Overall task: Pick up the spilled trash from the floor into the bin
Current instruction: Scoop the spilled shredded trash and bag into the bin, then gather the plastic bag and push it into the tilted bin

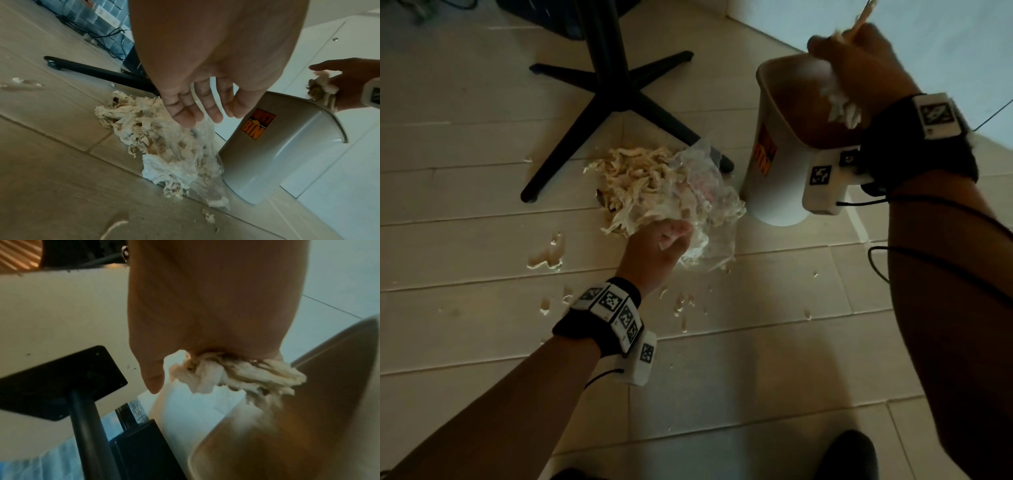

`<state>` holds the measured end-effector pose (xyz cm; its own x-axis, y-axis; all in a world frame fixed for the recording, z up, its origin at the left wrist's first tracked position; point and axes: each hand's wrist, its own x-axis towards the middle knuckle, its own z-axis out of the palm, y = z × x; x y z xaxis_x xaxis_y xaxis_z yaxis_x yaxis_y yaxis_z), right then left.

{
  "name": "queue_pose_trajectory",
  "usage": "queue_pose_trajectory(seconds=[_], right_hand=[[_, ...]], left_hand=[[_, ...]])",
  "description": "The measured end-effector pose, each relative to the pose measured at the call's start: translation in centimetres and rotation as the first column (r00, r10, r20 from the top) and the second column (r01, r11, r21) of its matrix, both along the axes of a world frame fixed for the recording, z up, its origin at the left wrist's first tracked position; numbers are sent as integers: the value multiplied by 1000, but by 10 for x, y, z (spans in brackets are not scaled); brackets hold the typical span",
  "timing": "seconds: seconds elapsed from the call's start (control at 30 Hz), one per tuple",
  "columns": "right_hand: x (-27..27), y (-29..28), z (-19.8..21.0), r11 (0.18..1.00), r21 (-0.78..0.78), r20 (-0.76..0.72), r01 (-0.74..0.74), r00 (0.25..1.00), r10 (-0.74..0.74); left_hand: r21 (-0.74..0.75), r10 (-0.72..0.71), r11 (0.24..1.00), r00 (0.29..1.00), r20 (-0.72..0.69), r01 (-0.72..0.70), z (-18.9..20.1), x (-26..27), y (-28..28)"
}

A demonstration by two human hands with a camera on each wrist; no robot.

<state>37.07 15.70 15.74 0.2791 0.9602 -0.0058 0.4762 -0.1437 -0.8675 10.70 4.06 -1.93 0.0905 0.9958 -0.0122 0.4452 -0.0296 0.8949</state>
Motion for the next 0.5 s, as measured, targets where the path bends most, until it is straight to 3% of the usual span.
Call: queue_pose_trajectory(seconds=[0.13, 0.33, 0.4, 0.5], right_hand=[[6, 7, -15, 971, -234, 113, -48, 991, 76], [15, 4, -22, 922, -369, 17, -116, 991, 131], [19, 8, -19, 937, -327, 65, -120, 987, 149], [13, 11, -8, 960, -226, 228, -167, 949, 219]], left_hand=[[128, -10, 991, 986, -166, 31, -2, 5, 11], [307, 12, 941, 889, -458, 145, 23, 25, 55], [274, 26, 952, 857, -514, 136, 30, 36, 76], [81, -34, 991, 785, -618, 107, 31, 52, 109]])
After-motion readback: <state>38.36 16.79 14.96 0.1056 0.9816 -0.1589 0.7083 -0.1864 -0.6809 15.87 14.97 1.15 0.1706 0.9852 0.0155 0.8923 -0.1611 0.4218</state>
